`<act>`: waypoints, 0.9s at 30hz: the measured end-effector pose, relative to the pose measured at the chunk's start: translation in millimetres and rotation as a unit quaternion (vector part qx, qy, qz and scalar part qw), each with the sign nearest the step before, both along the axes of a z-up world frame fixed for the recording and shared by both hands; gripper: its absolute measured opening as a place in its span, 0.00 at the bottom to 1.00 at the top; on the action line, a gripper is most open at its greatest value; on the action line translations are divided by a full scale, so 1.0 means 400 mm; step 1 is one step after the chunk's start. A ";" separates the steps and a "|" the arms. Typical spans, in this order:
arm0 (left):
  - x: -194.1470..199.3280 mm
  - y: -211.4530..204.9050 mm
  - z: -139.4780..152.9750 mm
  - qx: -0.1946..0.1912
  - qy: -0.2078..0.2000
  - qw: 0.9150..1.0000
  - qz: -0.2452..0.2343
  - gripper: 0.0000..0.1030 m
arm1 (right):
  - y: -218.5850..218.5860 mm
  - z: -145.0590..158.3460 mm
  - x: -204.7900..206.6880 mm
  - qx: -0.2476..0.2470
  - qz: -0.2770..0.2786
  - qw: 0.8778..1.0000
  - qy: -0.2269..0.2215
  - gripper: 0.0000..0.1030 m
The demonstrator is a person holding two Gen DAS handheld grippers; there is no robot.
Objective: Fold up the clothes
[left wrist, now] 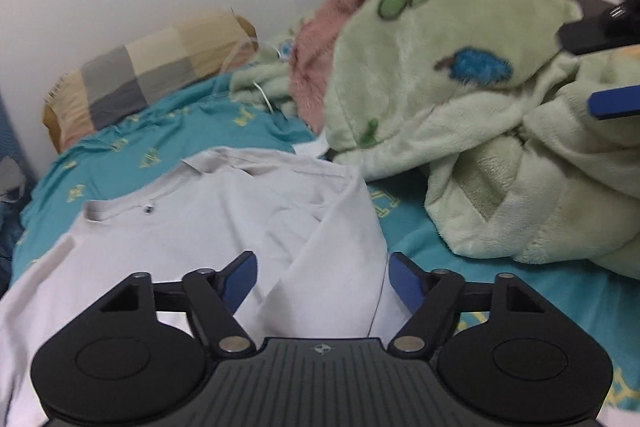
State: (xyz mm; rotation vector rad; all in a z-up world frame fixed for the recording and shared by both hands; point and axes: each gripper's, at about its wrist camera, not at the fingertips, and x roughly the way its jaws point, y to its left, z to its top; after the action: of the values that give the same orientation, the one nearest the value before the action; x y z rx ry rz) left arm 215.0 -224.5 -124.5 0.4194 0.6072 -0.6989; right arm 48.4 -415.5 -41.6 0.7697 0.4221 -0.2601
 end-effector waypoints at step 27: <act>0.545 0.350 -0.087 -0.100 0.158 0.941 0.281 0.07 | 0.079 -0.042 0.092 -0.015 0.045 0.997 0.056 0.64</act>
State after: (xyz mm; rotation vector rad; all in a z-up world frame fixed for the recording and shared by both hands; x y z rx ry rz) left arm 432.9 -84.3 -159.3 -0.0685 0.9019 -0.2708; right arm 85.4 -383.8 -58.2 0.7059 0.5570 -0.2259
